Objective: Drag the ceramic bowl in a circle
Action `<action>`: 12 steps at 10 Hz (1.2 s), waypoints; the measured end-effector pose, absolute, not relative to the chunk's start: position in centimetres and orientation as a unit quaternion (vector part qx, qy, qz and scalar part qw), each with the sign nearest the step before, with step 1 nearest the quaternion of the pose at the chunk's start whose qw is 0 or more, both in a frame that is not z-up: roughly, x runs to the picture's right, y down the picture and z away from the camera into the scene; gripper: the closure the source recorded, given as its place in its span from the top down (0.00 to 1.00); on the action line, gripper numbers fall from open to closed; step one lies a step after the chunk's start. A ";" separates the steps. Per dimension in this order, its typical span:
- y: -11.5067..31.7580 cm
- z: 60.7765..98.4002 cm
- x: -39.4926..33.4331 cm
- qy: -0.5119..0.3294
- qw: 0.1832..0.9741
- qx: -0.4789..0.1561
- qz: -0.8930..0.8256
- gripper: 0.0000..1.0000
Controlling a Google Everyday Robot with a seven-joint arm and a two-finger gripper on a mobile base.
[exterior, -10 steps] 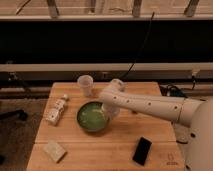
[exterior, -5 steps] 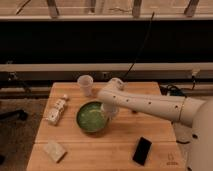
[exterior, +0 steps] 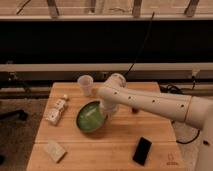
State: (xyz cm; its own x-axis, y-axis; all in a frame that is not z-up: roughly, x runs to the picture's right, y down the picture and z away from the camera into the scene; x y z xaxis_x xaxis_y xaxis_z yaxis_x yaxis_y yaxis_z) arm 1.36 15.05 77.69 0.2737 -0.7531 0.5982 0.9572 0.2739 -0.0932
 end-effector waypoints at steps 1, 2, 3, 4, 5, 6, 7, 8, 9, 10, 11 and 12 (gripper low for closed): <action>14.4 77.0 1.1 -0.228 0.765 -0.216 -0.561 0.05; 14.0 76.6 0.9 -0.229 0.765 -0.211 -0.563 0.05; 13.7 76.2 0.7 -0.231 0.765 -0.205 -0.565 0.05; 13.2 75.7 0.5 -0.232 0.765 -0.198 -0.568 0.05; 12.9 75.4 0.4 -0.232 0.765 -0.193 -0.570 0.05; 12.6 75.0 0.3 -0.231 0.764 -0.188 -0.572 0.05; 12.1 74.5 0.3 -0.229 0.764 -0.180 -0.575 0.05; 11.6 74.0 0.3 -0.226 0.765 -0.174 -0.577 0.05; 11.3 73.7 0.3 -0.224 0.766 -0.169 -0.579 0.05; 11.0 73.5 0.3 -0.222 0.765 -0.165 -0.581 0.05; 10.7 73.2 0.4 -0.222 0.764 -0.161 -0.584 0.05; 10.5 73.0 0.4 -0.226 0.757 -0.158 -0.592 0.05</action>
State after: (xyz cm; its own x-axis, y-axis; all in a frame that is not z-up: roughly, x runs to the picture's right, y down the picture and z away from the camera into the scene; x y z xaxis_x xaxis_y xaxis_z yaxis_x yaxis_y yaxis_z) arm 0.39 10.48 72.95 0.1969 -0.8252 0.5294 0.9682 0.2487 0.0274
